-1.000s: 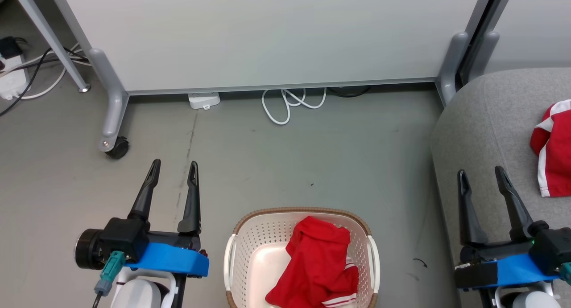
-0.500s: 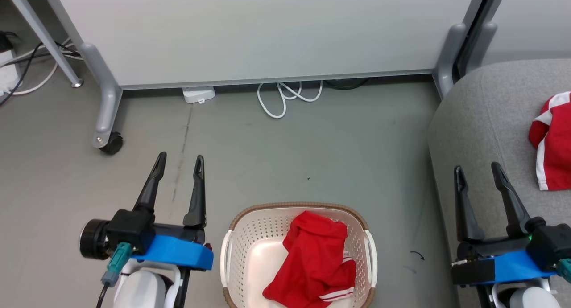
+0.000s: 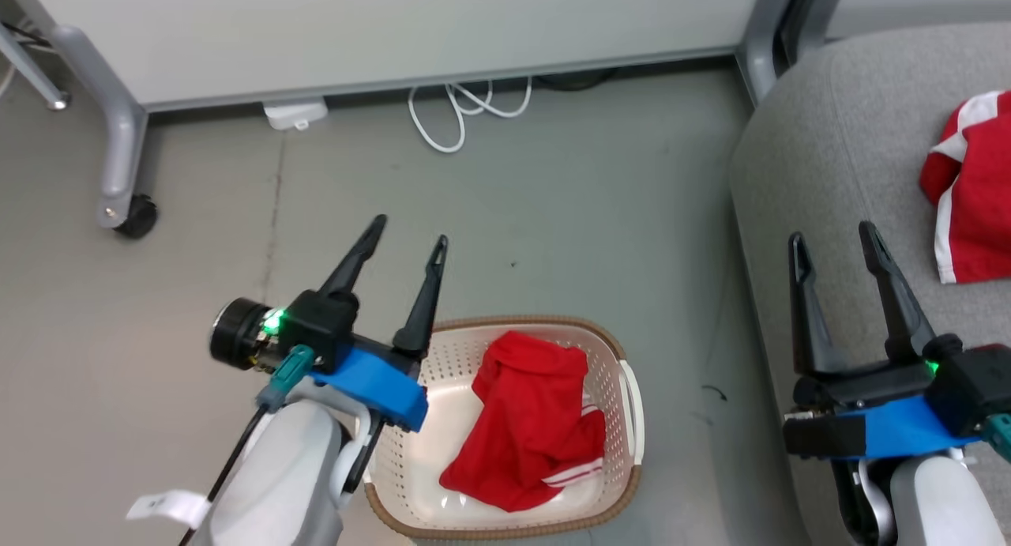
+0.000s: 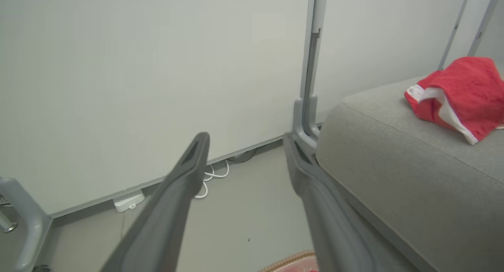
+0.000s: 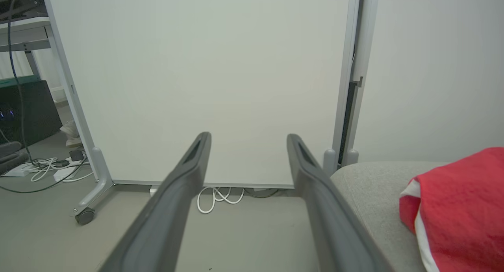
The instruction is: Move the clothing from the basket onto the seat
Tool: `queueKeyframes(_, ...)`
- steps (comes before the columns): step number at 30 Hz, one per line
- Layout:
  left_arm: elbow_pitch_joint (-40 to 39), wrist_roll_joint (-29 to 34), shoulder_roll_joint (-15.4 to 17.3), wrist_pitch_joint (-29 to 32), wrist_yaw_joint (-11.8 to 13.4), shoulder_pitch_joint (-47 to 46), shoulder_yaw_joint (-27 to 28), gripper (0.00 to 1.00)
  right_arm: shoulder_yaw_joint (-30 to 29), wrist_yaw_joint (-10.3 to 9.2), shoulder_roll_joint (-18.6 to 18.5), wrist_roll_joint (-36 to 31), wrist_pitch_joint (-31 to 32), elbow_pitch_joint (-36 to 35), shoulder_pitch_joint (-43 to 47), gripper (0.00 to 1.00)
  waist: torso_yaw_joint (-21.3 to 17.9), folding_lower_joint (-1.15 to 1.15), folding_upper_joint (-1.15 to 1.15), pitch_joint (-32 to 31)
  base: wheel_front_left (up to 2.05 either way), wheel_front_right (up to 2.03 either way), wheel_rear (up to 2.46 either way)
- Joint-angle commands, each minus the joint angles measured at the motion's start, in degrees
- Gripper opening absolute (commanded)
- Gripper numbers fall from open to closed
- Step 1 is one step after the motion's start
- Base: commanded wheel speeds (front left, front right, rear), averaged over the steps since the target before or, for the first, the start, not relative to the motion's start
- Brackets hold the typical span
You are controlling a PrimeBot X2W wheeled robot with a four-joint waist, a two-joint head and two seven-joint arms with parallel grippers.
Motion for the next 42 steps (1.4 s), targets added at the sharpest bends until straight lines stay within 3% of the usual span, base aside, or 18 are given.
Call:
queueKeyframes(1,2.84,-0.92,1.0,-0.15,-0.06,-2.89,-2.8,1.0,0.39,0.03,0.07,-0.68,0.02,-0.56,-1.71,1.0,-1.82,-0.01,0.0,3.27,0.0,0.0,0.0)
queueKeyframes(14,19.41,-6.6,3.15,-0.16,-0.06,-15.14,-20.06,1.0,1.92,0.03,0.06,-1.16,0.02,-2.52,-8.17,1.0,-5.62,-0.01,0.0,14.64,0.0,0.0,0.0)
queueKeyframes(24,30.69,-17.69,3.76,1.57,-0.06,-23.08,-33.89,1.0,3.17,0.03,0.07,-1.56,0.02,-4.25,-12.15,1.0,-8.44,-0.01,0.0,23.16,0.0,0.0,0.0)
queueKeyframes(32,32.49,-28.63,5.66,6.94,-0.06,-27.97,-43.61,1.0,3.68,0.03,0.07,-2.05,0.02,-5.34,-14.07,1.0,-9.75,-0.01,0.0,29.37,0.0,0.0,0.0)
queueKeyframes(42,34.23,-39.17,8.17,10.85,-0.07,-32.89,-50.34,1.0,4.11,0.03,0.06,-2.84,0.02,-6.64,-15.27,1.0,-10.62,-0.01,0.0,34.88,0.0,0.0,0.0)
